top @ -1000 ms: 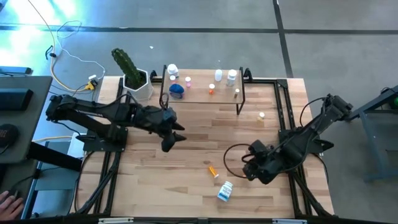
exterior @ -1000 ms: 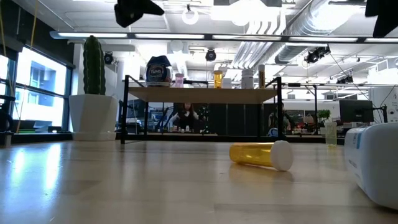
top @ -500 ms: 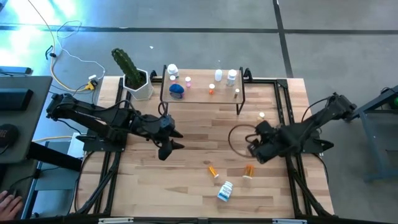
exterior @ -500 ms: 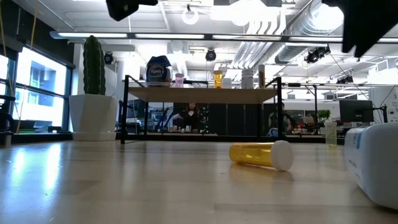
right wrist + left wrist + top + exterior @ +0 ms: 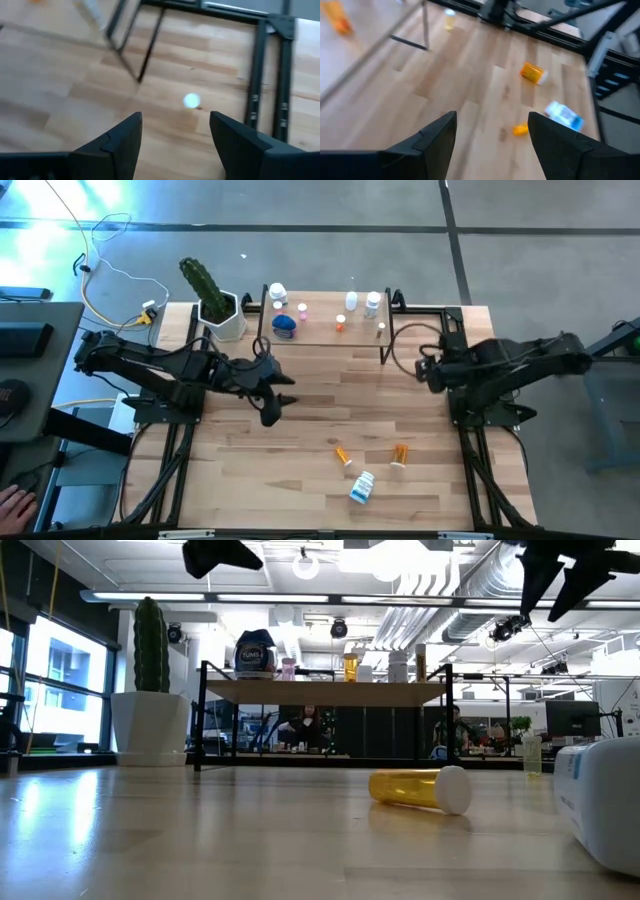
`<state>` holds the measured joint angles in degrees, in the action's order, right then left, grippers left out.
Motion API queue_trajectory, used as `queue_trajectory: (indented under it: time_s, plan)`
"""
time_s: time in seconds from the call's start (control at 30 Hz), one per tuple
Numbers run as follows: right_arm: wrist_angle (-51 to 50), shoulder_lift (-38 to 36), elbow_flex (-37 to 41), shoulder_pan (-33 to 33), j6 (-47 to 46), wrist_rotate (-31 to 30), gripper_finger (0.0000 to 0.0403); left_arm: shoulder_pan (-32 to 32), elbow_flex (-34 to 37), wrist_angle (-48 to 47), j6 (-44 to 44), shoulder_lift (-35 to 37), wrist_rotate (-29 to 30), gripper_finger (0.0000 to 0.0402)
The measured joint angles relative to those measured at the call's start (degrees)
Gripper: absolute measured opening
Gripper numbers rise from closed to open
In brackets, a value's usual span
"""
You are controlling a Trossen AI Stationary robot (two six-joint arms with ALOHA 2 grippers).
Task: Pick and place medicine bottles onto shelf by color
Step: Put the yellow small pill bottle on the shelf
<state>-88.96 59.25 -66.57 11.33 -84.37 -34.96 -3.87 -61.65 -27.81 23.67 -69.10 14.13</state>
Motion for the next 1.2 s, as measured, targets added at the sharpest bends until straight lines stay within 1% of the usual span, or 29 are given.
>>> queue_trajectory:
  time_s: [0.23, 0.43, 0.6, 0.77, 1.0, 1.2]
  plan:
    - [-0.43, -0.20, 0.34, -10.38, 1.88, 0.04, 0.0225, 4.50, 0.00, 1.29, -8.25, 0.00, 1.51, 0.0236]
    - [8.44, -5.06, 9.60, -17.81, 4.06, 3.77, 0.0225, 8.42, 0.00, 1.13, -12.62, 0.00, 1.53, 0.0236]
    - [17.18, -7.83, 16.07, -20.74, 5.39, 6.08, 0.0224, 10.68, 0.00, 1.11, -13.41, 0.00, 1.51, 0.0236]
    - [22.53, -7.20, 20.66, -22.76, 8.38, 7.17, 0.0224, 12.16, 0.00, 1.09, -13.88, 0.00, 1.53, 0.0236]
    - [29.44, -6.72, 27.26, -26.10, 9.00, 9.45, 0.0224, 13.39, 0.00, 1.11, -14.91, 0.00, 1.50, 0.0236]
    - [35.74, -6.72, 30.96, -28.59, 11.96, 10.00, 0.0224, 14.20, 0.00, 1.11, -14.38, 0.00, 1.50, 0.0236]
